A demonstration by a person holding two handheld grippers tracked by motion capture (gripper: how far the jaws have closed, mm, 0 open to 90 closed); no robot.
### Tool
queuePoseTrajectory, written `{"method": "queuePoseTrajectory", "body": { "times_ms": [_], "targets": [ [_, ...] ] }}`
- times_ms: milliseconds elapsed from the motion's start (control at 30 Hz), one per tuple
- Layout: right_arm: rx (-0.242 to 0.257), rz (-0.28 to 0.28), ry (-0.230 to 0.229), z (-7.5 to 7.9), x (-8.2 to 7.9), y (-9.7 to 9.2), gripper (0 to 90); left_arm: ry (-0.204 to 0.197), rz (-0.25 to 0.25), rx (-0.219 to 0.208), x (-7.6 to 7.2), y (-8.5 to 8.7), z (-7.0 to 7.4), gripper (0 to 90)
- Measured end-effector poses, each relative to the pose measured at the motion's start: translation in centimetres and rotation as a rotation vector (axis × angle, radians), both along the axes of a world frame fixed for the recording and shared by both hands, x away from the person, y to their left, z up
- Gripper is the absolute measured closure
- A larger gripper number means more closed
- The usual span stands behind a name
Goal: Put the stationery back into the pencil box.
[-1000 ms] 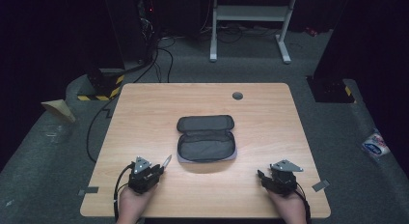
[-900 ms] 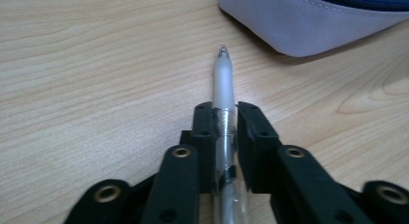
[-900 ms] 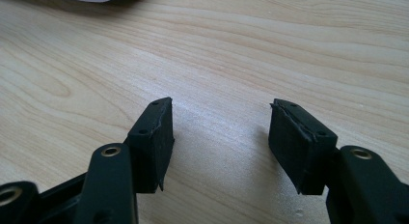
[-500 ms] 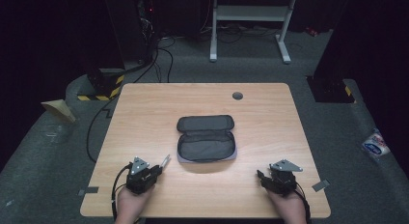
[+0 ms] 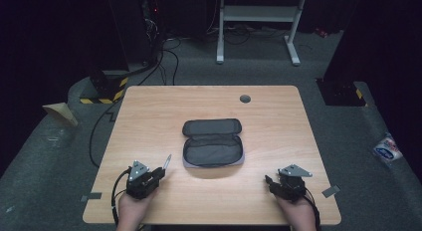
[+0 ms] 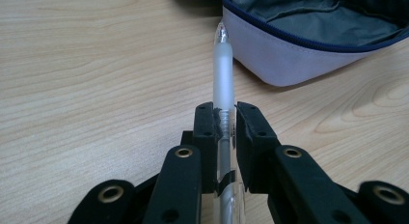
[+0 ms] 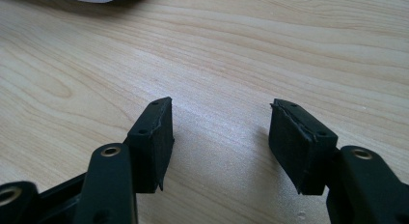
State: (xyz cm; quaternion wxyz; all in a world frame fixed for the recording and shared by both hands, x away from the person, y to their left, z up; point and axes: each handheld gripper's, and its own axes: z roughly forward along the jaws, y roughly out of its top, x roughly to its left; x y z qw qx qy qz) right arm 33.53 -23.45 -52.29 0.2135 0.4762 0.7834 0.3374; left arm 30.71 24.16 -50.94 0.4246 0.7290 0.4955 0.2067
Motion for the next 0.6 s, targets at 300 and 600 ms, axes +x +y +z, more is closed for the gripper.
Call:
{"method": "queuePoseTrajectory", "body": {
  "times_ms": [300, 600],
  "targets": [
    [0.0, 0.0, 0.0, 0.0, 0.0, 0.0, 41.2, -0.037, -0.015, -0.024, -0.4, -0.5, 0.9, 78.9],
    [0.0, 0.002, 0.0, 0.0, 0.1, 0.0, 41.3, -0.085, -0.037, -0.021, -0.4, -1.0, 2.1, 79.0]
  ]
}}
